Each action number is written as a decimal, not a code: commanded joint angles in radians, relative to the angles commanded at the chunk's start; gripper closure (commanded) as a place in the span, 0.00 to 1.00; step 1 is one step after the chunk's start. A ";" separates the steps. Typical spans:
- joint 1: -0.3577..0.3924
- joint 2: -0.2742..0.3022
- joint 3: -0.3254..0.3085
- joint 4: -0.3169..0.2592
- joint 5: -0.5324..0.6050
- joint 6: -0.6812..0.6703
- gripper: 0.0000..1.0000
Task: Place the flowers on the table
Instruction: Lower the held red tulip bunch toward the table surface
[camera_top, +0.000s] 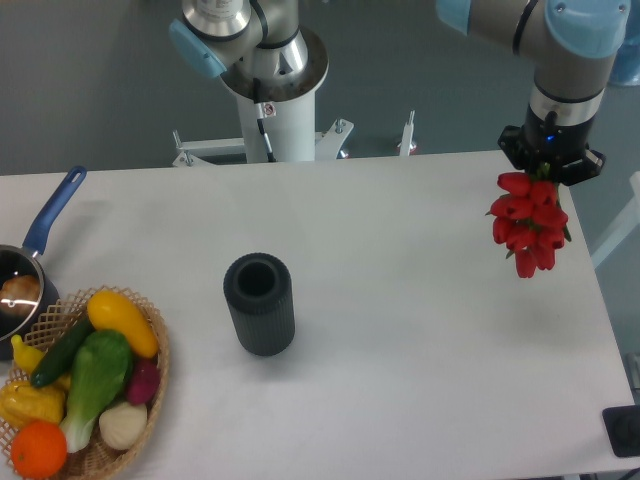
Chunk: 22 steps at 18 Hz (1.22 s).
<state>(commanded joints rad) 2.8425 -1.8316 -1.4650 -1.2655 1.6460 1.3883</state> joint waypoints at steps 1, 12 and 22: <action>0.000 0.000 0.000 0.000 0.000 0.000 1.00; -0.003 -0.066 -0.070 0.020 -0.005 -0.012 1.00; -0.031 -0.143 -0.112 0.184 -0.018 -0.035 0.51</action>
<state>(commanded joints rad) 2.8118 -1.9743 -1.5769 -1.0814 1.6277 1.3532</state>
